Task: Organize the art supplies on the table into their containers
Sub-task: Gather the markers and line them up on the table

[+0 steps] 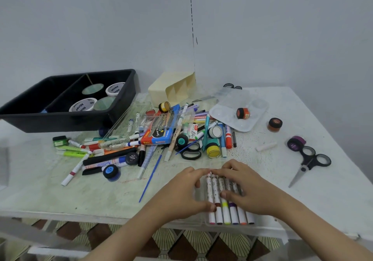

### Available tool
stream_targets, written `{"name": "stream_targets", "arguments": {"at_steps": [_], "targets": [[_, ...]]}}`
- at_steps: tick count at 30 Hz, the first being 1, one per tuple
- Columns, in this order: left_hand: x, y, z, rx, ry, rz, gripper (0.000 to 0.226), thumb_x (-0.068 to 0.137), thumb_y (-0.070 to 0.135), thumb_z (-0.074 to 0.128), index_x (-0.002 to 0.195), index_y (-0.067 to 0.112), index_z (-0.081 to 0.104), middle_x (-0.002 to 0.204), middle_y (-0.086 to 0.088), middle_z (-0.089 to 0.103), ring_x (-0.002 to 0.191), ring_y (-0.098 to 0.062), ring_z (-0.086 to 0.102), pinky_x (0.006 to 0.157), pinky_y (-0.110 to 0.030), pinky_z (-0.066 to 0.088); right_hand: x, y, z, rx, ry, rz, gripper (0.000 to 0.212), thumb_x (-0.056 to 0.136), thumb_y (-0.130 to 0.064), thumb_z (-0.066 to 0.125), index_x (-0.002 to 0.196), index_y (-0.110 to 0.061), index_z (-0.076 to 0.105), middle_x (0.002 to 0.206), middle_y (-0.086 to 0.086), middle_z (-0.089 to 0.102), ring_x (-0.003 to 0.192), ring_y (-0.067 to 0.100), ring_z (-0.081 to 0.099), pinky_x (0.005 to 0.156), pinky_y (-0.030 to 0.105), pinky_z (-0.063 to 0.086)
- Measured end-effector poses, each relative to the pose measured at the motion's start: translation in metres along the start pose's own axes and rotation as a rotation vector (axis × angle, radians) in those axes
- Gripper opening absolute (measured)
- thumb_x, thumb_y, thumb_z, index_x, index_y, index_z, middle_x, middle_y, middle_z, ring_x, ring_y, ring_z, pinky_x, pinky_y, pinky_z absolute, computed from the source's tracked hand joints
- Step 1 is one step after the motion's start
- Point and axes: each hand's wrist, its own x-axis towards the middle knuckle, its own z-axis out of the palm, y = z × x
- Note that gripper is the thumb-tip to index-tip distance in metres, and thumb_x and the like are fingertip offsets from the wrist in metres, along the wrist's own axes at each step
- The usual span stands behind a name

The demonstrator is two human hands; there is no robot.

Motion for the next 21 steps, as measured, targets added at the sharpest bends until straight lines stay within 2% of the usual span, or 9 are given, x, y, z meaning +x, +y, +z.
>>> {"name": "stream_targets", "arguments": {"at_steps": [4, 8, 15, 18, 21], "targets": [[-0.0003, 0.0023, -0.0008, 0.052, -0.008, -0.005, 0.082, 0.074, 0.05, 0.071, 0.142, 0.042, 0.026, 0.096, 0.021, 0.036, 0.08, 0.004, 0.041, 0.07, -0.017, 0.036, 0.0002, 0.0006, 0.0017, 0.017, 0.011, -0.006, 0.051, 0.088, -0.038, 0.059, 0.136, -0.035, 0.042, 0.106, -0.029, 0.033, 0.106, -0.009, 0.033, 0.086, 0.006, 0.027], [0.0016, 0.004, -0.0008, 0.086, -0.012, -0.032, 0.081, 0.074, 0.051, 0.071, 0.142, 0.04, 0.027, 0.098, 0.018, 0.036, 0.085, 0.0, 0.041, 0.07, -0.019, 0.036, 0.0004, 0.0005, 0.0009, 0.011, 0.008, -0.008, 0.052, 0.089, -0.039, 0.058, 0.137, -0.037, 0.041, 0.106, -0.028, 0.034, 0.107, -0.01, 0.033, 0.087, 0.005, 0.027], [0.0071, 0.0059, -0.0076, 0.128, -0.064, -0.058, 0.074, 0.07, 0.054, 0.073, 0.134, 0.035, 0.04, 0.09, 0.019, 0.039, 0.085, -0.002, 0.044, 0.072, -0.024, 0.039, 0.0023, 0.0023, 0.0006, 0.007, 0.001, -0.019, 0.052, 0.088, -0.039, 0.059, 0.137, -0.034, 0.042, 0.108, -0.021, 0.038, 0.108, -0.008, 0.034, 0.087, 0.004, 0.027], [0.0068, 0.0044, -0.007, 0.12, -0.074, -0.049, 0.074, 0.07, 0.054, 0.072, 0.133, 0.035, 0.04, 0.103, 0.016, 0.047, 0.093, -0.004, 0.048, 0.081, -0.028, 0.046, 0.0027, 0.0025, 0.0002, 0.017, 0.0, -0.021, 0.052, 0.088, -0.04, 0.059, 0.137, -0.034, 0.042, 0.109, -0.021, 0.039, 0.107, -0.009, 0.035, 0.088, 0.006, 0.028], [0.0051, -0.0011, -0.0074, 0.114, -0.107, -0.032, 0.085, 0.066, 0.058, 0.074, 0.138, 0.037, 0.034, 0.111, 0.014, 0.048, 0.098, -0.004, 0.048, 0.087, -0.031, 0.046, 0.0022, 0.0029, -0.0003, 0.023, 0.001, -0.019, 0.052, 0.088, -0.04, 0.059, 0.137, -0.035, 0.042, 0.109, -0.023, 0.038, 0.107, -0.009, 0.035, 0.088, 0.006, 0.028]]}}
